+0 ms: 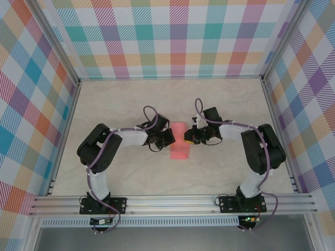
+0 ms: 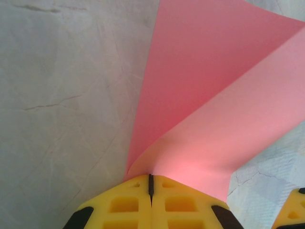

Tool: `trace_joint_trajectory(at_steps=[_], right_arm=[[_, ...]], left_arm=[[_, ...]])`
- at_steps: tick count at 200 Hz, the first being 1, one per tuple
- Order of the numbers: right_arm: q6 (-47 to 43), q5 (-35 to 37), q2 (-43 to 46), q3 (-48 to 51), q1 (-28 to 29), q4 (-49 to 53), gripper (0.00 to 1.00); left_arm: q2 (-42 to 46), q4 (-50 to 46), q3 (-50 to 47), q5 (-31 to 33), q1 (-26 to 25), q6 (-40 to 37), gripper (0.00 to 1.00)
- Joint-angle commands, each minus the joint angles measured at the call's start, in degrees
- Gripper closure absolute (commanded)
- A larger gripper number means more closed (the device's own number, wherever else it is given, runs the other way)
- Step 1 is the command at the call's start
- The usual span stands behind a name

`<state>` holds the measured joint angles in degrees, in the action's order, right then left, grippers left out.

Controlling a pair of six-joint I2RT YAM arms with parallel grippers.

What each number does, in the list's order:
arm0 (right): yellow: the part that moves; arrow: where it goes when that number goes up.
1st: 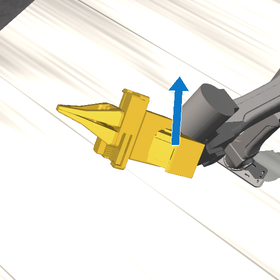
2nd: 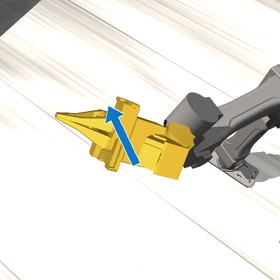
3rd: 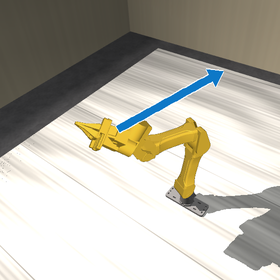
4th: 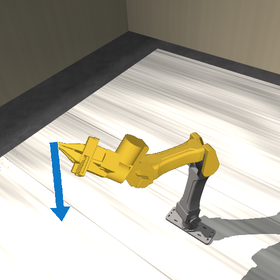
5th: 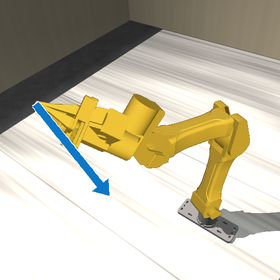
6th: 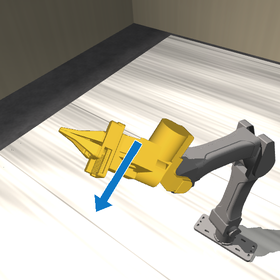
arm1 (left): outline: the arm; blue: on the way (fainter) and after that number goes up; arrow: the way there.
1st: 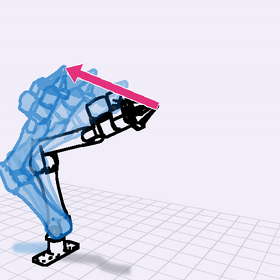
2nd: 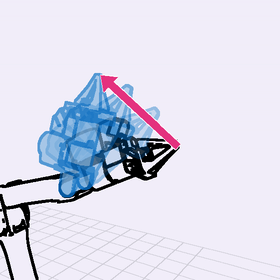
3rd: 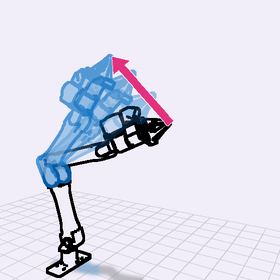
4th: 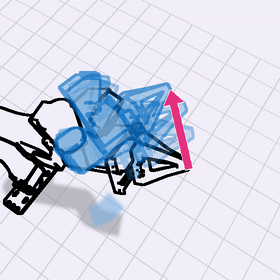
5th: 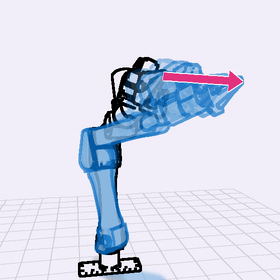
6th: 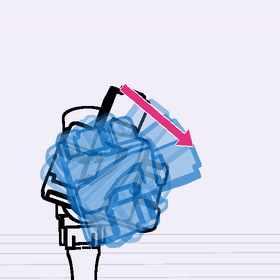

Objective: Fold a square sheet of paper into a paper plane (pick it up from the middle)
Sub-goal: Fold the square sheet of paper in half at the center of the table.

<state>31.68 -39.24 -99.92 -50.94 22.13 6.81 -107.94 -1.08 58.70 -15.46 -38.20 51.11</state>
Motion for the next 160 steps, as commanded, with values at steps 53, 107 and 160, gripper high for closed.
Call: trace_joint_trajectory(at_steps=[53,107,160], right_arm=[[-2.7,1.3,-4.6,5.9,0.1,-2.0,0.88],[-2.9,1.6,0.5,5.0,0.1,0.4,0.88],[-2.9,1.0,3.2,5.4,1.7,0.7,0.89]], left_arm=[[-0.3,-3.6,-1.8,1.1,-0.8,-1.1,1.00],[-0.1,-4.1,-1.7,1.3,-0.8,-1.4,1.00],[0.1,-4.4,-1.6,1.5,-0.8,-1.4,1.00]])
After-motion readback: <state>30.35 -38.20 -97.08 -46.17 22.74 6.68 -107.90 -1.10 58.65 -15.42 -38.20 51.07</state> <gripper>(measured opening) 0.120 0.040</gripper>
